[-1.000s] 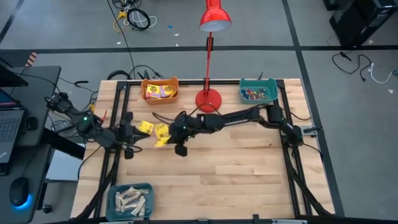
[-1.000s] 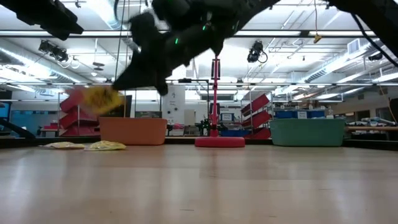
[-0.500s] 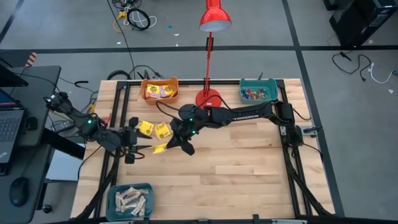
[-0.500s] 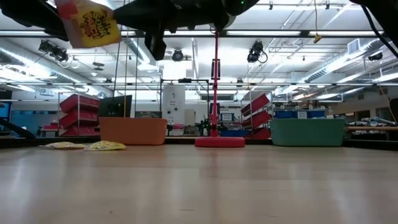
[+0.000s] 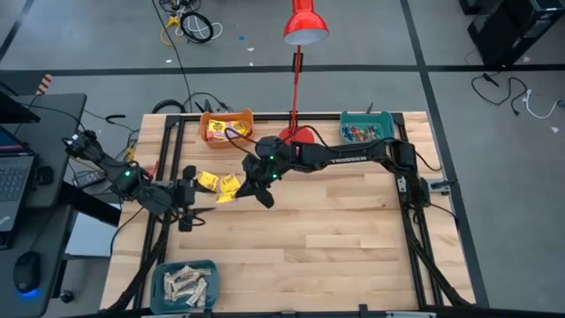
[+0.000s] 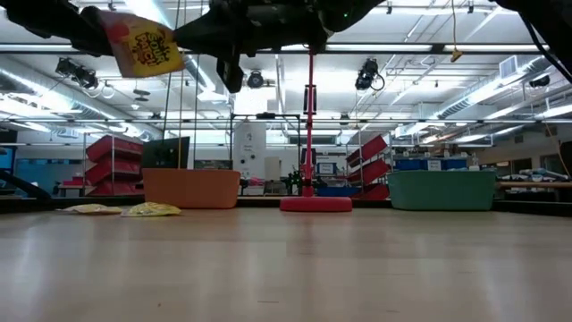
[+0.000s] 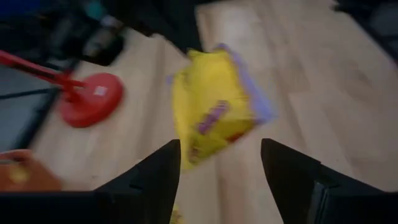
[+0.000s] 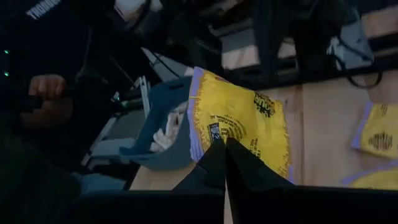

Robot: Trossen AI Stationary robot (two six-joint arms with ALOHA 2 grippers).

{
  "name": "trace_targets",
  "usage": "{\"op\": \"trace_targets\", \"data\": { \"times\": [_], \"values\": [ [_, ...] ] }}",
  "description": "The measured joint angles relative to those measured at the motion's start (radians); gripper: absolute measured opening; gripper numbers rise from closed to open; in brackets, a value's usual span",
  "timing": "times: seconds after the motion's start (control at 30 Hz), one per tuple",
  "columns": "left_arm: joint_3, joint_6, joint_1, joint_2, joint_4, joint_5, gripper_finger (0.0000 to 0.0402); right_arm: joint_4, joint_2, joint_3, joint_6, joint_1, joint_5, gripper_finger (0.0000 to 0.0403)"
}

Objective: Sort candy
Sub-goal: Put the yellow candy into the orange bin

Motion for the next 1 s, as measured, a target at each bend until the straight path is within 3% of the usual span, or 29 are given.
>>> {"op": "trace_targets", "data": {
  "times": [0.1,0.3,0.6,0.87,1.0],
  "values": [
    [0.0,-0.005,0.0,0.0,0.013,-0.087,0.0222,0.042,0.0,0.0,0.005,-0.003,0.0,0.0],
    [0.0,0.028,0.0,0.005,0.066,-0.095,0.0186,0.067,0.0,0.0,0.0,-0.004,0.029,0.0],
    [0.0,0.015,0.0,0.034,-0.002,-0.094,0.0018,0.065,0.0,0.0,-0.032,-0.004,0.039,0.0005],
    [0.0,-0.101,0.0,0.032,-0.041,-0.092,0.0013,0.026,-0.006,0.0,-0.165,-0.01,0.053,0.0036],
    [0.0,-0.248,0.0,0.032,-0.118,-0.111,0.0012,-0.007,-0.024,0.0,-0.405,0.017,0.197,0.0039]
  ]
}}
